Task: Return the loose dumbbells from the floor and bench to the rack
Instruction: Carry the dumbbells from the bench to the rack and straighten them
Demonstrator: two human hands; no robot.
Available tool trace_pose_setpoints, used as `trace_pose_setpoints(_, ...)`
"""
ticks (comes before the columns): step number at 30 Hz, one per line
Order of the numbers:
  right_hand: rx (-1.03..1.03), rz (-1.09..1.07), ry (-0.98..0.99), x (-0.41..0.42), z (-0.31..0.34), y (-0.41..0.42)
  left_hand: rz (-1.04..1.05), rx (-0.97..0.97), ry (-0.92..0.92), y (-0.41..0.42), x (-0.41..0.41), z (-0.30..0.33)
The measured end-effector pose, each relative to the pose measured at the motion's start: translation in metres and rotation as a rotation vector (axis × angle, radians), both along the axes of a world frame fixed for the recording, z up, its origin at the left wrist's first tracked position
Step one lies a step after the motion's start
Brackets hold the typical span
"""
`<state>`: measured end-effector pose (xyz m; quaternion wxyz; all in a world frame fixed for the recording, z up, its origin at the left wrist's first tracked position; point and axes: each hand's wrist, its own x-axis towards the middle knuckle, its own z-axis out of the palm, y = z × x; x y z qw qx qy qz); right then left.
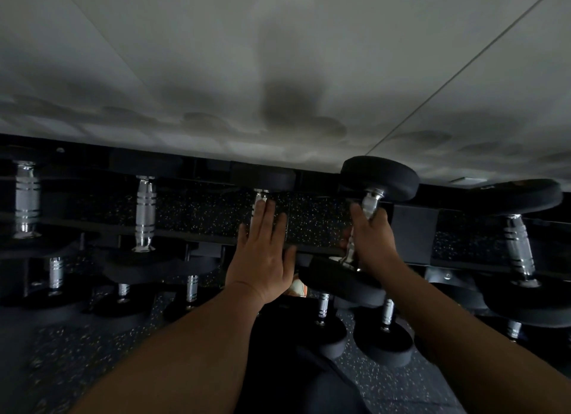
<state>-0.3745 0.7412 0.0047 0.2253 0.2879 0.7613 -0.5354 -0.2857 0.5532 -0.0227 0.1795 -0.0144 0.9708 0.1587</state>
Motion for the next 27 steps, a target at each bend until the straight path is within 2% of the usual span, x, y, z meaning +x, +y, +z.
trace_pose_setpoints(11,0.146,0.232,0.089,0.002,0.01,0.022,-0.013,-0.089,0.002,0.001,-0.001,0.001)
trace_pose_setpoints(17,0.134,0.182,0.062,0.012,0.0,0.028,-0.023,-0.089,-0.007,0.002,0.0,0.001)
trace_pose_setpoints(27,0.213,0.239,0.086,0.015,-0.016,0.031,-0.031,-0.118,-0.017,0.002,0.001,0.002)
